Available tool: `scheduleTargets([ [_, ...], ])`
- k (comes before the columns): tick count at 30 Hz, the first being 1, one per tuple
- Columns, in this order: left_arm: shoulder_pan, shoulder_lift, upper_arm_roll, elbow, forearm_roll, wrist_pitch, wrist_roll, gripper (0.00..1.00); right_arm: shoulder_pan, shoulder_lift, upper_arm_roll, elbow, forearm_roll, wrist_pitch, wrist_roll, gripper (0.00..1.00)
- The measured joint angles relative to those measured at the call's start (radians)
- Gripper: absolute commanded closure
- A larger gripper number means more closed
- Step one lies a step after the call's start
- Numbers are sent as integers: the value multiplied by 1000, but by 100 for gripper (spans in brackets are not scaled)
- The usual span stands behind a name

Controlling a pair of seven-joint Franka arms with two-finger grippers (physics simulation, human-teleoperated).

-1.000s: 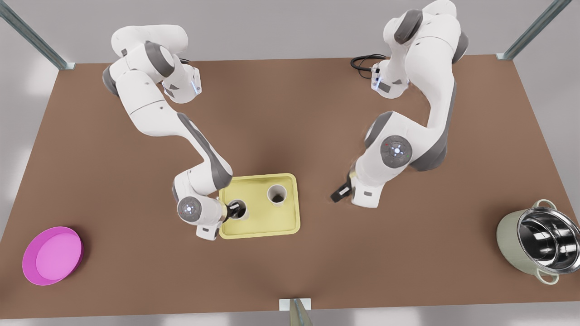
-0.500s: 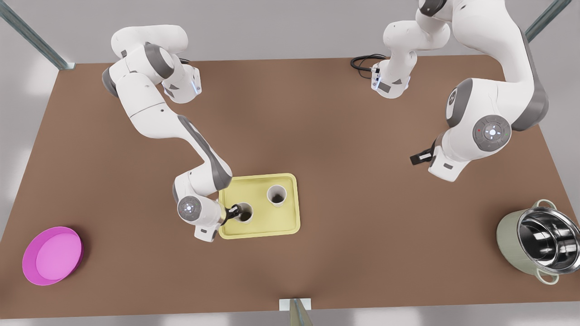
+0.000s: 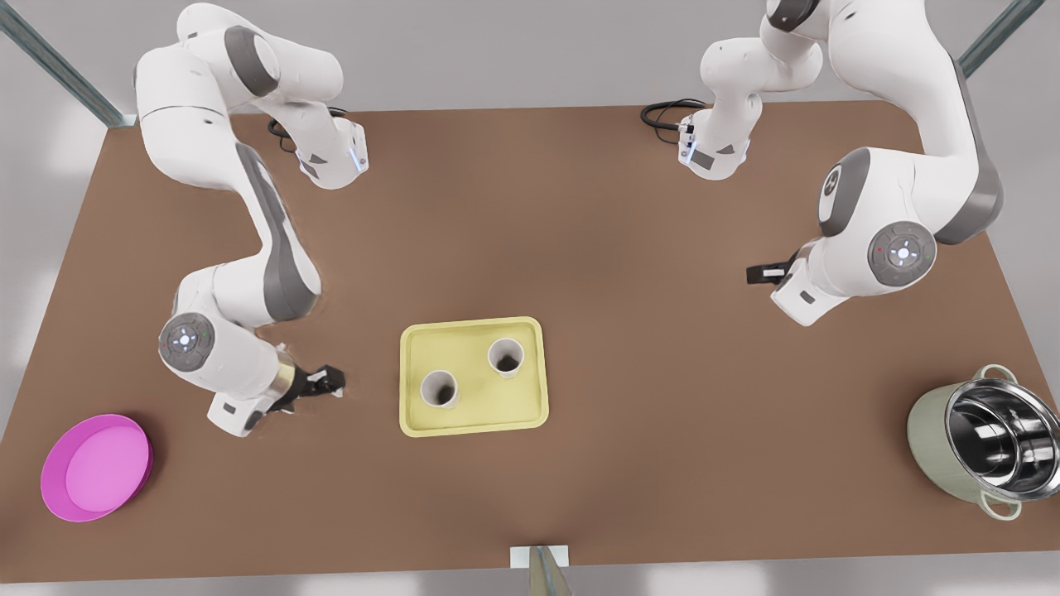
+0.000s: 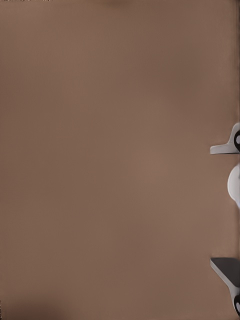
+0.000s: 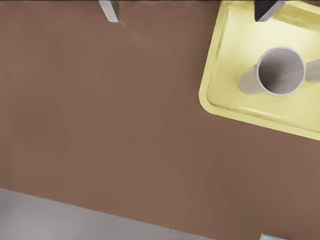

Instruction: Use both arms to respectively pick up the white IKEA cups from the middle-left and middle-right positions, then place the white IKEA cups onto the middle-middle tray, ensuring that the cups remain upright and do not tip over

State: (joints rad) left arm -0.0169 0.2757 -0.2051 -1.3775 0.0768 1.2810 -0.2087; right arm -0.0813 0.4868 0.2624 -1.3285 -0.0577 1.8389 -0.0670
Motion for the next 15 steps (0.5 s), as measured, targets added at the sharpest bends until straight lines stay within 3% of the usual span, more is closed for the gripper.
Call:
scheduleTargets([
  [5,0,0,0,-2,1,-3,50,0,-75,-229,-65,2,-4,-237,8,0],
  [9,0,0,0,-2,1,-4,82,0,-70,-240,-72,9,-1,-374,18,0],
  [13,0,0,0,-2,1,-8,107,0,64,-371,-194,-90,13,-432,27,0],
  [15,0,0,0,-2,1,-10,117,0,78,-398,-216,-122,19,-443,30,0],
])
